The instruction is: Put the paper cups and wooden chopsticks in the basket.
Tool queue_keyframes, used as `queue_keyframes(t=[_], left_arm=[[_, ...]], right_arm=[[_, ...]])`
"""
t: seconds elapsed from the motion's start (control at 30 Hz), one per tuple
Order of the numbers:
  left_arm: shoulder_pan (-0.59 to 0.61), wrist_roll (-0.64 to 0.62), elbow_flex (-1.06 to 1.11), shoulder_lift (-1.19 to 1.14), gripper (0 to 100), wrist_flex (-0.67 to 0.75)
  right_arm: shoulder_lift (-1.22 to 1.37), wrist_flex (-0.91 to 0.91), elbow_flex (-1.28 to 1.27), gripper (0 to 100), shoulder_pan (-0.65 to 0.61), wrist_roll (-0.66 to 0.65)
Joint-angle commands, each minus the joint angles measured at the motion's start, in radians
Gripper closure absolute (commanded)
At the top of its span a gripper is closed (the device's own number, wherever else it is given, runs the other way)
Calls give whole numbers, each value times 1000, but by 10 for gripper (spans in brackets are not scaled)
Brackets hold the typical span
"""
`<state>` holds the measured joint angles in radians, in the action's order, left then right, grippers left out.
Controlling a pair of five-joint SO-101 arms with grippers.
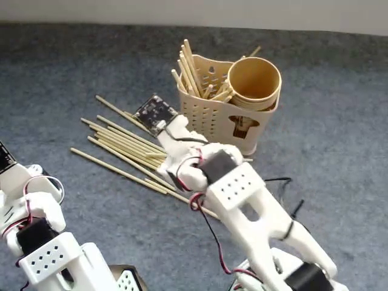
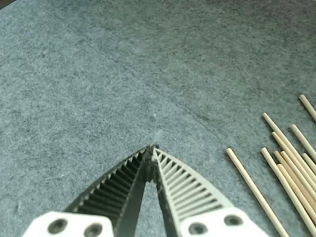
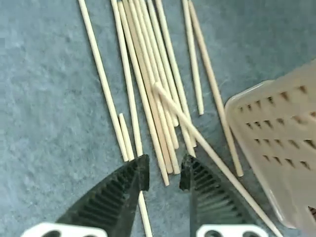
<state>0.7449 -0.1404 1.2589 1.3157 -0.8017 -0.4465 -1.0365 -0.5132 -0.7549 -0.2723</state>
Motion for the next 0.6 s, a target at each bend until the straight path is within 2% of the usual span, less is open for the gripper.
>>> queue_keyframes(t=[0.0,0.23,0.57], left_arm=[[-27,-2,-5,12,989,18],[-27,-2,-5,12,989,18],[-27,-2,-5,12,989,18]], right_arm=[[108,-4,15,882,-41,11],[280,1,15,882,-125,9],[506,71,21,882,-124,11]])
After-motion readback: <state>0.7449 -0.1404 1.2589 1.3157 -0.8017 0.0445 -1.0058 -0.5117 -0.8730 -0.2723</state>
